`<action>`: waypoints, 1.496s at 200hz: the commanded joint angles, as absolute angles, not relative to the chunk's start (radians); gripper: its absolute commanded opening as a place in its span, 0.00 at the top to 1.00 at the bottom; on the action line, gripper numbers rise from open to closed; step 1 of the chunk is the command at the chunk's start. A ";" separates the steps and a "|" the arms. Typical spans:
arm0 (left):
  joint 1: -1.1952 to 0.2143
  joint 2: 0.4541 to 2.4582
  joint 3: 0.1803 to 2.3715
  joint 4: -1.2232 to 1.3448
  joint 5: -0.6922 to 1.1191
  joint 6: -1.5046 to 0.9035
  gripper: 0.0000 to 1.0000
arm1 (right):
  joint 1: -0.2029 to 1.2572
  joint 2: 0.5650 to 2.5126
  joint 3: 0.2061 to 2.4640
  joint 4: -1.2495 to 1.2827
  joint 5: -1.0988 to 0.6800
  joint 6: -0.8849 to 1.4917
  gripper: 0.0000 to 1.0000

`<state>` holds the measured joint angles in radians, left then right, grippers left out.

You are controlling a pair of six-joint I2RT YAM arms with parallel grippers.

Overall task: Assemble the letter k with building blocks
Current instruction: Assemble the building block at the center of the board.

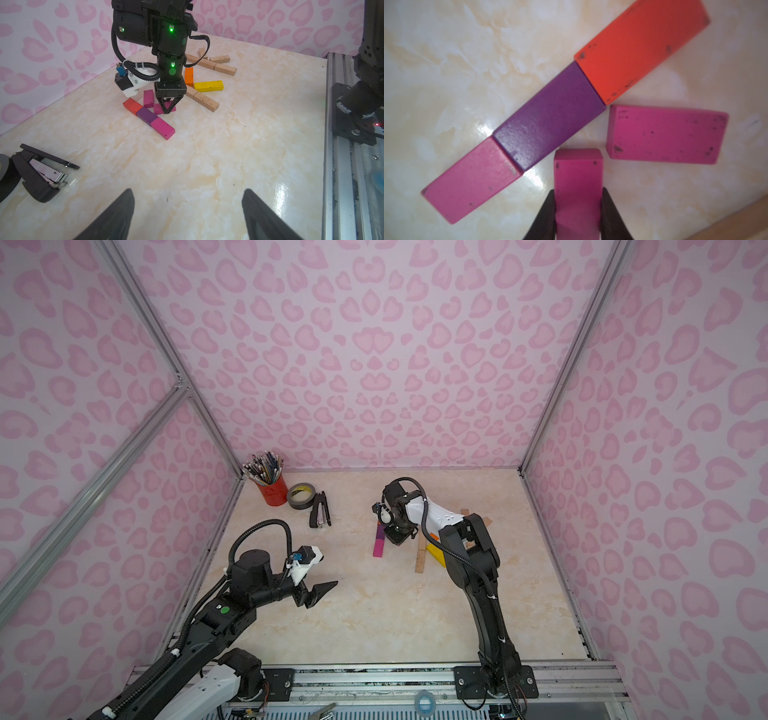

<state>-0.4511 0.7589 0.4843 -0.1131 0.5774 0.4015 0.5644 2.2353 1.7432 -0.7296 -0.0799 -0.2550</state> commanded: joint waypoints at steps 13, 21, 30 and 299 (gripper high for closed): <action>-0.443 0.760 0.476 -0.066 0.604 0.407 0.17 | 0.565 2.239 1.744 -0.752 -0.111 -0.244 0.60; -0.441 0.759 0.475 -0.065 0.606 0.406 0.17 | 0.566 2.234 1.743 -0.754 -0.109 -0.243 0.58; -0.440 0.759 0.475 -0.063 0.606 0.405 0.17 | 0.566 2.225 1.741 -0.753 -0.109 -0.242 0.57; -0.435 0.755 0.466 -0.051 0.608 0.402 0.17 | 0.564 2.167 1.709 -0.747 -0.112 -0.232 0.58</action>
